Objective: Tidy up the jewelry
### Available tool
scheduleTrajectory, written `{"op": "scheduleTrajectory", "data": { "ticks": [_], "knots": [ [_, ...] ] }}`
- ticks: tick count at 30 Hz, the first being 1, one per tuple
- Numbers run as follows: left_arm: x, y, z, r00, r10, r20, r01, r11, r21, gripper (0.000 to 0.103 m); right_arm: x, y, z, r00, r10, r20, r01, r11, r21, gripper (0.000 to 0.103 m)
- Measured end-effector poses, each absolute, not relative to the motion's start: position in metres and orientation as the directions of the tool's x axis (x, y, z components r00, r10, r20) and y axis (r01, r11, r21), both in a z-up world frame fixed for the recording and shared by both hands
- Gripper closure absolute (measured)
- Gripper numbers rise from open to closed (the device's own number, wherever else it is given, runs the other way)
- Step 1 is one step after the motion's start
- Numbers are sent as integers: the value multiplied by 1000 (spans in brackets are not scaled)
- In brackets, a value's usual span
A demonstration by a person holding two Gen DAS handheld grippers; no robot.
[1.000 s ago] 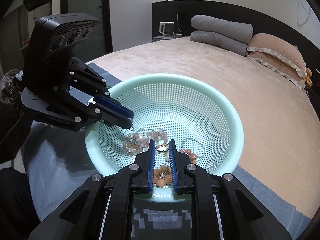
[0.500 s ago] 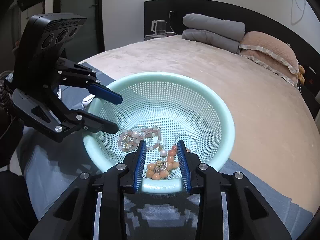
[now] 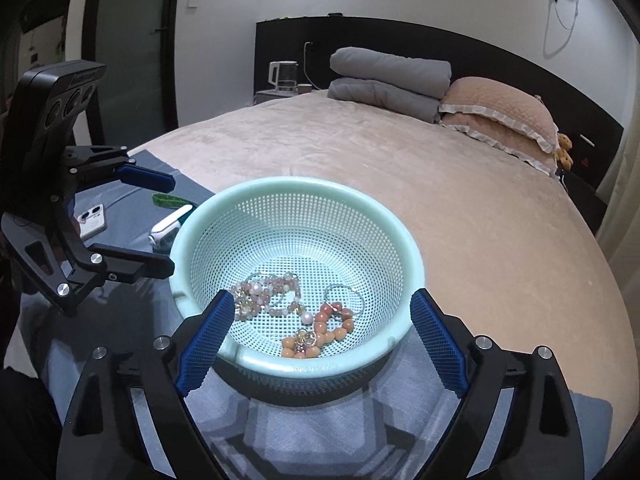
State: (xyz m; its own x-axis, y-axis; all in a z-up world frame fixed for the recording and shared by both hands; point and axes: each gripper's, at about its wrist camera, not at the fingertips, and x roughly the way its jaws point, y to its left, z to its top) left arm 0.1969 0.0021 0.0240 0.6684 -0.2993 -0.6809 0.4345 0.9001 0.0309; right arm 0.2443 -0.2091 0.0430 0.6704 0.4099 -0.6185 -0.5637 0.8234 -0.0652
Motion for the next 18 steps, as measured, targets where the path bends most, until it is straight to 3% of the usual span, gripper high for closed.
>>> {"op": "scheduleTrajectory", "data": {
  "ticks": [6,12,18],
  "knots": [
    [175,14,32,692,-223,-687,320,947,14,6,228,-213,54,699,386,-602,-508,861,-38,12],
    [137,20,43,749,-186,-636,247,969,7,6,198,-213,62,726,353,-590,-477,877,-63,8],
    [98,22,49,809,-117,-577,163,986,28,6,163,-229,71,764,365,-531,-411,911,36,8]
  ]
}}
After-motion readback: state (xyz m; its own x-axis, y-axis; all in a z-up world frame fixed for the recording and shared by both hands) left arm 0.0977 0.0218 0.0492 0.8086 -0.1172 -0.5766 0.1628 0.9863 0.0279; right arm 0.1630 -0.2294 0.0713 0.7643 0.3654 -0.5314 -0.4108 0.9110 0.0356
